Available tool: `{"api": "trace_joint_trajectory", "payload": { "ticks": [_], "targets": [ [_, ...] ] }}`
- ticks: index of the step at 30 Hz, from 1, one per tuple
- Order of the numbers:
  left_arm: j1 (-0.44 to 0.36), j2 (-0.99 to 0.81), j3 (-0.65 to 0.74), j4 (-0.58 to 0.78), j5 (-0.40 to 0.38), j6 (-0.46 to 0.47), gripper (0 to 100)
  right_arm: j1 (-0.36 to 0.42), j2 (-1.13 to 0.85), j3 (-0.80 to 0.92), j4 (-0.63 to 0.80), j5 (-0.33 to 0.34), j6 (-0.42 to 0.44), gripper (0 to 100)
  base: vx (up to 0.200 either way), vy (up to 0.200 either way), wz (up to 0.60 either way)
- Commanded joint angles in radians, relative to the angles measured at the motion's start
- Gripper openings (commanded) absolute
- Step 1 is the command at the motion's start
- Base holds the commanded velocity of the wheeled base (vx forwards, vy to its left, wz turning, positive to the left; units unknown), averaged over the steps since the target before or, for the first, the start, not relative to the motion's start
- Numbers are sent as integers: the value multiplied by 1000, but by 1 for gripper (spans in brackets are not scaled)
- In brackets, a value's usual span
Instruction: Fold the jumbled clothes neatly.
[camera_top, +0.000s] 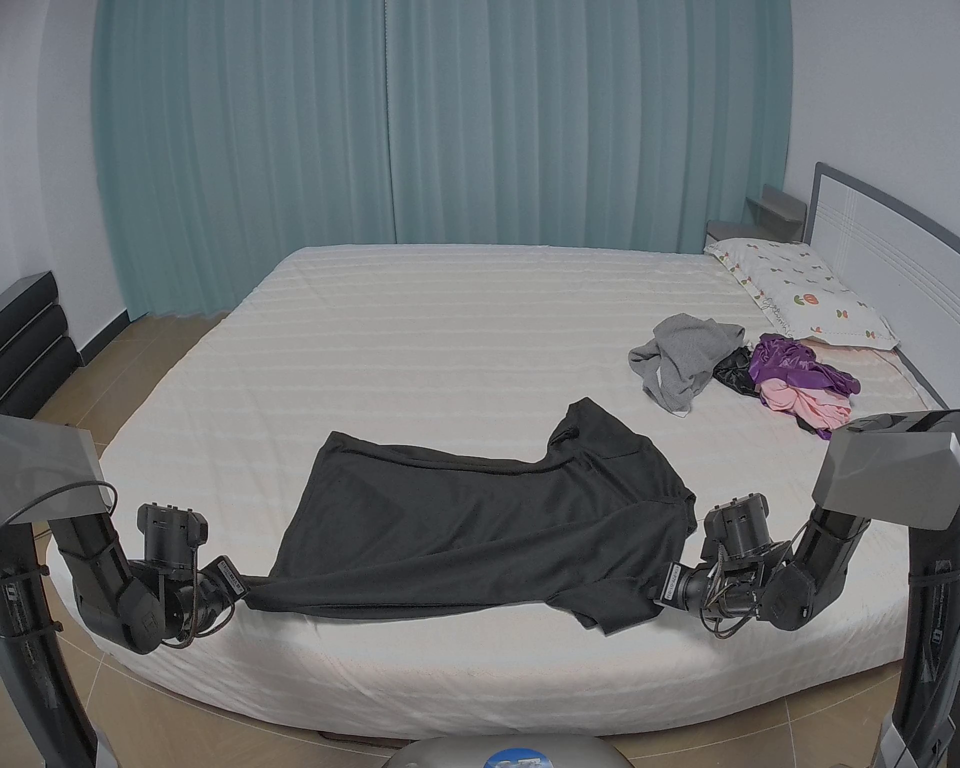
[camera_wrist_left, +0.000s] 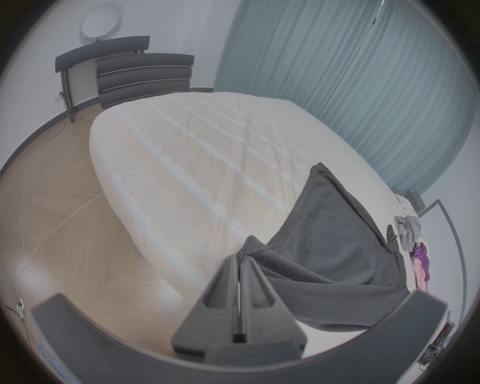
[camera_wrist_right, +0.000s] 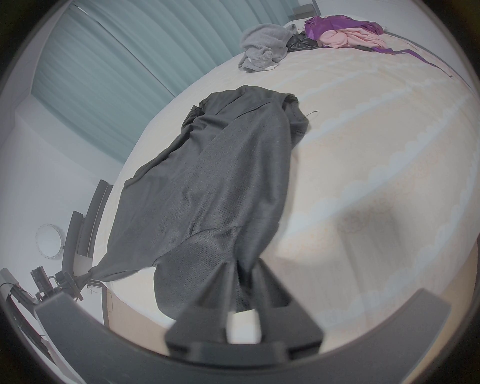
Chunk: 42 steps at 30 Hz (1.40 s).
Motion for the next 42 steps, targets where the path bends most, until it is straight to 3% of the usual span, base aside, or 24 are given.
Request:
{"api": "trace_joint_trajectory", "payload": {
  "ticks": [1, 9, 16, 26, 38, 39, 42],
  "targets": [
    [0, -3, 6, 3, 1, 3, 0, -32, -81, 46, 10, 11, 7, 0, 0, 0, 0],
    [0, -24, 52, 9, 2, 85, 0, -120, -247, 210, 12, 145, -4, 0, 0, 0, 0],
    [-3, -60, 81, 52, 2, 129, 0, -179, -345, 327, 25, 205, -68, 0, 0, 0, 0],
    [-29, -64, 101, 133, 2, 149, 0, -195, -400, 439, 27, 211, -157, 0, 0, 0, 0],
    [-52, -51, 130, 204, -1, 212, 0, -186, -267, 453, 12, 205, -234, 0, 0, 0, 0],
    [-64, -40, 133, 204, -5, 210, 0, -183, -256, 446, 16, 205, -237, 100, 0, 0, 0],
    [-72, -34, 136, 202, -10, 210, 0, -169, -233, 437, 10, 205, -242, 100, 0, 0, 0]
  ]
}}
